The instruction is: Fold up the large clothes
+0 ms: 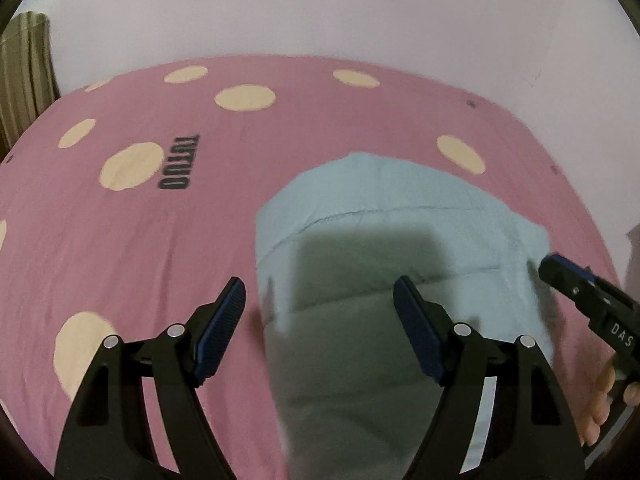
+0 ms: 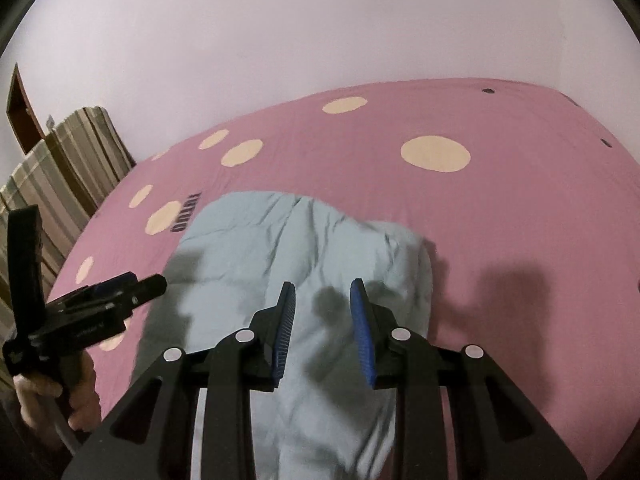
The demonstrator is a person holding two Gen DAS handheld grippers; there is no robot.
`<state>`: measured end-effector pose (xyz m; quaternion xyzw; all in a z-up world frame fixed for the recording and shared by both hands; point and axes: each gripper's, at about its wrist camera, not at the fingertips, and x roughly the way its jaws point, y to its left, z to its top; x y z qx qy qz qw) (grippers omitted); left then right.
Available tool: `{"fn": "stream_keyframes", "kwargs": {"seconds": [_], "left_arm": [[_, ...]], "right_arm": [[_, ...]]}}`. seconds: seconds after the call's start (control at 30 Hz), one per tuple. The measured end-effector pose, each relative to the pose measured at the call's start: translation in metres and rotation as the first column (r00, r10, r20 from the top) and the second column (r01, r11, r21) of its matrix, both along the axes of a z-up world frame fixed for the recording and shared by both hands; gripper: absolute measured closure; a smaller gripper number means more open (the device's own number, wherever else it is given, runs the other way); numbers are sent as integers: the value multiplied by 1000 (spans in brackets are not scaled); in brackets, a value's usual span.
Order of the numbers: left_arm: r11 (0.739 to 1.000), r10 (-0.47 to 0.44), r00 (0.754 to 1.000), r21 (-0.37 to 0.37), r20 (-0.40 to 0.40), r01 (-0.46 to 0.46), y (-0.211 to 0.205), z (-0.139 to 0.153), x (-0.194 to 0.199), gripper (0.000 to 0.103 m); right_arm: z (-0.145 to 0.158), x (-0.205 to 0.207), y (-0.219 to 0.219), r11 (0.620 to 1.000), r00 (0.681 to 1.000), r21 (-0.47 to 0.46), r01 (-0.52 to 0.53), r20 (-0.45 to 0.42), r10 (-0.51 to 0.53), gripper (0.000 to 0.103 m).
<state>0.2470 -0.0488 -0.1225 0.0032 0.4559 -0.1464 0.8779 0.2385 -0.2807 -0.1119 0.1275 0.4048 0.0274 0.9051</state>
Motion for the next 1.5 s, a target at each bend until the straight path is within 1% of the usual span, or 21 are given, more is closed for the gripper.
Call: {"fn": "stream_keyframes", "kwargs": {"seconds": [0.1,0.13,0.3,0.43,0.57,0.7,0.87,0.97,1.03,1.13,1.2,1.27,1.4,1.5], "left_arm": [[997,-18,999,68,-50,22,-12,-18,14,27],[996,-23,998,79,-64,28,-14,-23,16,27],[995,-17,993,91,-117,28,-18,-45,23,27],[990,-12,994,142,-104,27,-27,-58,23,27],[990,-10,993,136,-114,26,-27,-67,25,27],[991,-16,994,132,-112,30,-25,-66,24,27],[994,-10,998,107,-67,17,-20,-53,15,27],[996,18,999,92,-50,-13,-16,-44,5,27],[996,41,998,81,-36,-38,-12,-34,-3,27],[996,73,997,60,-8,-72,-3,-21,-15,27],[996,83,996,37,12,-84,3,-12,-27,27],[996,89,996,29,31,-90,7,-8,-38,27],[994,98,994,44,44,-100,12,-11,-55,27],[992,110,993,51,53,-113,16,-13,-65,27]], "right_arm": [[-21,22,7,1000,998,-24,-11,-68,9,74],[-27,26,9,999,996,-31,-13,-88,10,74],[-59,38,12,999,985,-47,-5,-171,-3,75],[-76,37,10,999,984,-35,12,-179,-18,76],[-83,36,10,999,985,-38,27,-170,-33,76],[-84,34,13,998,987,-55,32,-157,-40,76],[-77,27,12,998,993,-54,31,-112,-37,73],[-69,20,12,998,995,-53,33,-88,-38,71],[-61,13,11,998,996,-47,45,-71,-49,64],[-49,3,14,997,997,-49,52,-48,-55,57],[-42,-8,18,996,998,-65,53,-27,-55,57],[-39,-18,18,996,998,-64,57,-17,-58,57],[-37,-36,19,995,997,-72,71,-11,-72,57],[-37,-46,17,995,996,-57,84,-14,-85,57]]}}
